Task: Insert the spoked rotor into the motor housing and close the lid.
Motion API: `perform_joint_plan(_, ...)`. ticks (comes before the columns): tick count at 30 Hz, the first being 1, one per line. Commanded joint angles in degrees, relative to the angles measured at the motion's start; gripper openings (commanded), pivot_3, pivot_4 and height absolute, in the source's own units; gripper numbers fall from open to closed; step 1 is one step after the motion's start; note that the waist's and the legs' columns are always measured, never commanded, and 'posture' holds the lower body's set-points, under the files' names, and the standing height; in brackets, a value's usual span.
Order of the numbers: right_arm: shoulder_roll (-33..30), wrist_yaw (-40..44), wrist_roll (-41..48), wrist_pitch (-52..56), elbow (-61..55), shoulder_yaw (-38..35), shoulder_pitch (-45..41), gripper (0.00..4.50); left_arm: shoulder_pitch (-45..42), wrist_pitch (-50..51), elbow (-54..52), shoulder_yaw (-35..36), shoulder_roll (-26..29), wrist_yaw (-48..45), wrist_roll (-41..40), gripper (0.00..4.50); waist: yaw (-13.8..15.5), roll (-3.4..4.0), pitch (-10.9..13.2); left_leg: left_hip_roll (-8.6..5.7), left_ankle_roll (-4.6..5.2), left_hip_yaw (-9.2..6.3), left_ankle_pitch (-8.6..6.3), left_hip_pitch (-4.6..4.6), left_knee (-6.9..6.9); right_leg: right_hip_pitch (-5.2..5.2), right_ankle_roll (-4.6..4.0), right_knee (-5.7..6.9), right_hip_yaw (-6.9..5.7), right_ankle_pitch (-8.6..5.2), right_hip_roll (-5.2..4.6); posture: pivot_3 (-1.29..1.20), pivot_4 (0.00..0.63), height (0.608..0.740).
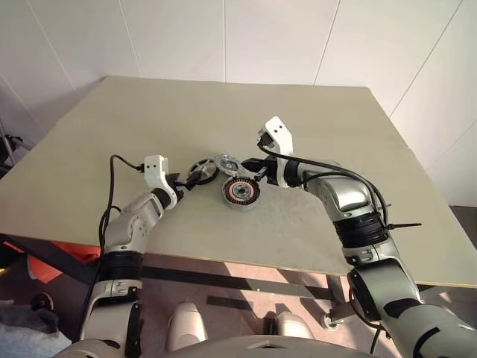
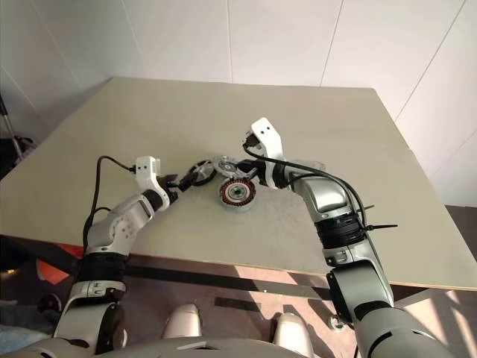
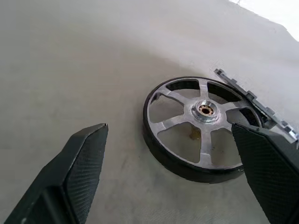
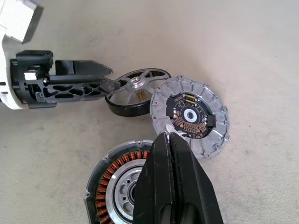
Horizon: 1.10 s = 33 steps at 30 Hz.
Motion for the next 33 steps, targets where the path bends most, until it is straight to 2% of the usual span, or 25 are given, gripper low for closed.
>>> perform_joint_plan(1,-0.5,-0.3,1.4,0.0,-2.5,-1.8,-1.5,0.01,-1.9,4.4,0.3,3.6,-1.4,1.4,-5.2,4.5,0.0,0.0,0.0,0.0,0.0,0.0,0.0,0.01,0.0,0.01,0.0,0.01,-0.01,0.0,0.0,0.0,0.0,0.74)
perform_joint_plan(12,-0.5,-0.6,1.4,0.0,-2.2,-1.7,-1.4,0.01,-9.5,12.3,8.3,14.9,-5.8,7.1,-17.7,4.5,0.6,-0.01,0.0,-0.05,0.0,-0.02,0.01,0.03,0.03,0.11,0.0,0.0,-0.01,0.0,-0.04,0.0,0.0,0.74)
perform_joint_plan(18,-0.4,-1.1,1.2,-0.1,-2.3,-1.5,-1.0,0.01,-12.9,14.1,12.0,16.6,-7.4,10.7,-19.7,4.5,0.8,-0.03,0.0,-0.04,-0.02,-0.04,0.02,0.01,0.01,0.11,0.01,-0.03,-0.04,0.0,-0.04,0.0,0.0,0.74)
perform_joint_plan(28,-0.5,-2.0,1.2,-0.2,-2.3,-1.7,-0.6,0.01,-12.1,15.6,11.2,16.8,-7.3,11.3,-21.5,4.5,1.4,-0.03,0.0,-0.05,-0.08,-0.04,0.05,0.0,0.0,0.11,0.01,-0.06,-0.06,0.0,-0.04,0.0,0.0,0.74)
perform_joint_plan(31,-0.4,-2.2,1.1,-0.3,-2.0,-1.6,-0.7,0.0,-11.0,16.4,10.7,16.0,-7.0,10.7,-21.1,3.87,1.4,-0.03,0.0,-0.05,-0.08,-0.04,0.05,0.0,0.0,0.11,0.01,-0.06,-0.06,0.0,-0.04,0.0,0.0,0.74)
perform_joint_plan(33,-0.3,-2.2,1.1,-0.5,-1.9,-1.5,-0.9,0.0,-10.2,17.2,9.7,15.1,-6.8,9.8,-21.2,3.25,1.4,-0.03,0.0,-0.04,-0.09,-0.04,0.06,0.0,0.0,0.11,0.01,-0.07,-0.06,0.0,-0.04,0.0,0.0,0.74)
